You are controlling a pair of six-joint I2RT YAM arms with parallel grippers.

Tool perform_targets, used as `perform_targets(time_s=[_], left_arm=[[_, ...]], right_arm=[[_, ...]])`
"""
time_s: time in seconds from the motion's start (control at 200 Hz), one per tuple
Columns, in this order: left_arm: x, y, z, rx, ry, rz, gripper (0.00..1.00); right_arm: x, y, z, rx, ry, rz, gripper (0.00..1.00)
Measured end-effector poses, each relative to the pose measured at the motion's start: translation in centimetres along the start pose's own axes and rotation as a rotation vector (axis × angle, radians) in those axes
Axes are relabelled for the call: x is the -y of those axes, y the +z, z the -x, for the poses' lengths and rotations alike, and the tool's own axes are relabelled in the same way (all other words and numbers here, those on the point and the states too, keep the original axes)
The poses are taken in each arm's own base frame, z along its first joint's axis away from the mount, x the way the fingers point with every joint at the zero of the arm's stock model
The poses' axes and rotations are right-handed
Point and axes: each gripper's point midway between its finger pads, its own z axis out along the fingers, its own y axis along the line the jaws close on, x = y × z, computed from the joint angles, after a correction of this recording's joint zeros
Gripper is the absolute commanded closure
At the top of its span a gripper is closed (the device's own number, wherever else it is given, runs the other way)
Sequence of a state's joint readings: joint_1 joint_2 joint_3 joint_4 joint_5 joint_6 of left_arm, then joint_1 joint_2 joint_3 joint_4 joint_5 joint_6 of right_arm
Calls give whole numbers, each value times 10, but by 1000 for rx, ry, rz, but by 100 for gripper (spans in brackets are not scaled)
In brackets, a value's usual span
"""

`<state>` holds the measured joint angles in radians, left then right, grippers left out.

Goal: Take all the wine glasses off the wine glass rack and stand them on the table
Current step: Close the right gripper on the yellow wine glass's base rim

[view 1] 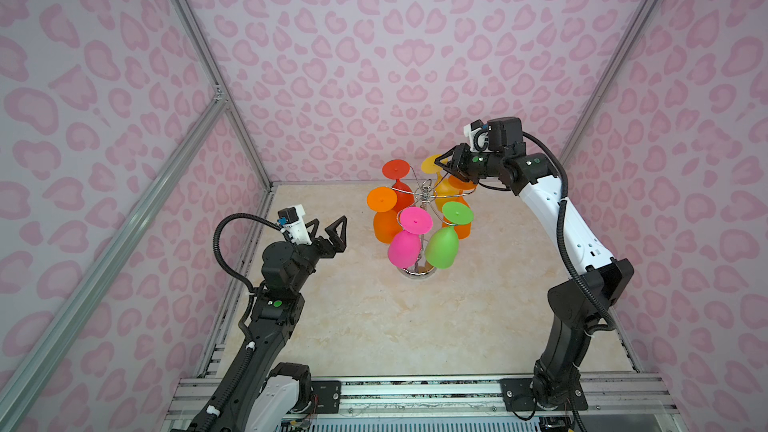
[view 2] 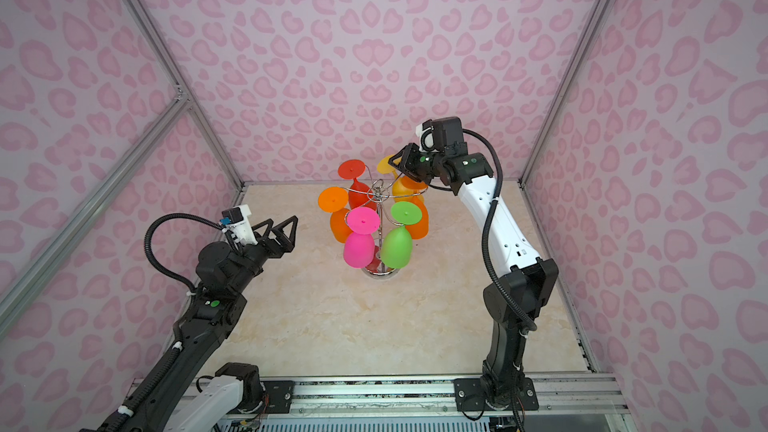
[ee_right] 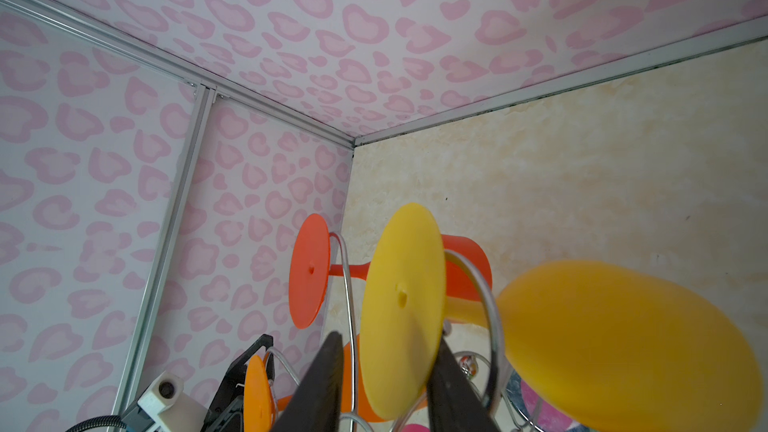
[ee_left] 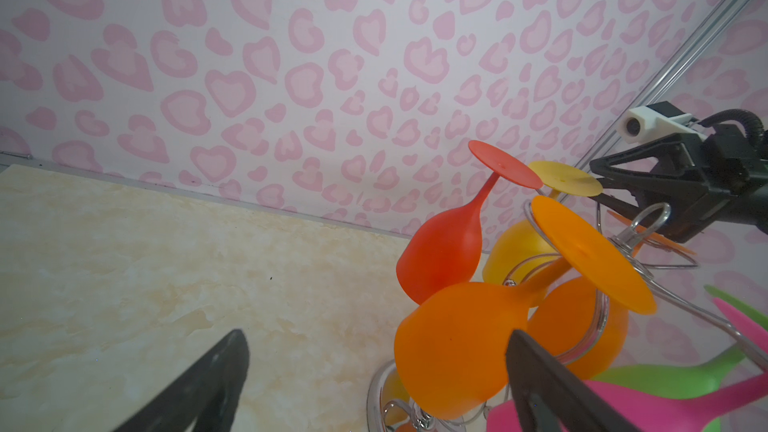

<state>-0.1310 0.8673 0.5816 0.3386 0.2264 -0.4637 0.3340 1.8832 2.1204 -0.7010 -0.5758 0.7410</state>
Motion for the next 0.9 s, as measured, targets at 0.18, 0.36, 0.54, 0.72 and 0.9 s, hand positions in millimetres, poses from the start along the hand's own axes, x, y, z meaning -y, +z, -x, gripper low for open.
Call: perform_targets(time_s=[0.18,0.36,0.54,0.72,0.9], left_arm=[[0,0,0,1,0,2,2],[0,0,0,1,-6,2,2],[0,0,0,1,-6,2,2],[0,0,0,1,-7,1,2],[1,-1,1,6,-6,-1,2]], right_arm=[[3,1,0,7,3,-15,73],[7,-1,1,18,8,-31,78],[9,-2,2,29,12,-44,85],[10,-1,2,32,11,-45,90],[10,-1,3,39,11,-40,98]])
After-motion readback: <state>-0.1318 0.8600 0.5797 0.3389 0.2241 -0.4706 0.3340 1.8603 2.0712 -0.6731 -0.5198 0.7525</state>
